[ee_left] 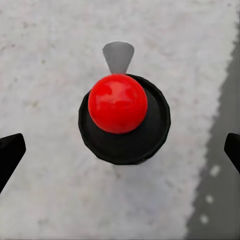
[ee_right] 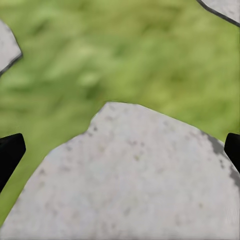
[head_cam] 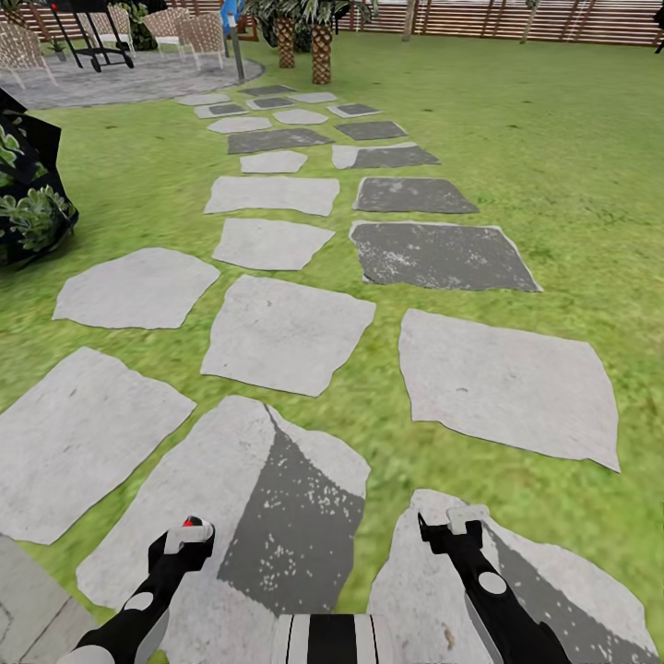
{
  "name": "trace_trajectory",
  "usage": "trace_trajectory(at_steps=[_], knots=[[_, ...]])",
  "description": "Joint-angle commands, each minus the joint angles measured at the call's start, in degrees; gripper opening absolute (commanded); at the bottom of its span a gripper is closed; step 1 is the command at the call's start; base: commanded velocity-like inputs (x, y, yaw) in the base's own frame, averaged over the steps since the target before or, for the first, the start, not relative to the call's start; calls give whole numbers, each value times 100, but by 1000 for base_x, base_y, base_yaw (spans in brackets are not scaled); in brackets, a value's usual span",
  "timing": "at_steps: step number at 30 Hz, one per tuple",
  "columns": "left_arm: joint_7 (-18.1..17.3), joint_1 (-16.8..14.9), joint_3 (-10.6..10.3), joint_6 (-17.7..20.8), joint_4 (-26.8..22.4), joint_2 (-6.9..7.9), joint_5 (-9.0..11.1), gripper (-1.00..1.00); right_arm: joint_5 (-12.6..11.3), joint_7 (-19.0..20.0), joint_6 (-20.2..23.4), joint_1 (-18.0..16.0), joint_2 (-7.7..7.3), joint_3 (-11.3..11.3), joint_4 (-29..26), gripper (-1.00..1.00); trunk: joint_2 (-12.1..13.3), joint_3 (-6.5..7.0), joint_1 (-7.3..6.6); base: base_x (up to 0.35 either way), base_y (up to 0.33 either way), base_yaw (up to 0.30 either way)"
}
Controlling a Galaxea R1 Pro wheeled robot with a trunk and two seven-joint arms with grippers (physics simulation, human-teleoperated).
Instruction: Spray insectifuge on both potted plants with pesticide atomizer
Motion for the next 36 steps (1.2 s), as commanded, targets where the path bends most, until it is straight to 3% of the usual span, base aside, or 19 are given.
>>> trace_trajectory(at_steps=[1,36], knots=[[-3,-2,45,-21,6,-3,-58,100,55,-2,-15,-2,2,-9,3,100,-1,-3,-1,0,0,0],[2,-4,58,-21,-16,6,-49,100,55,-2,-15,-2,4,-2,3,100,-1,-3,-1,8,0,0]])
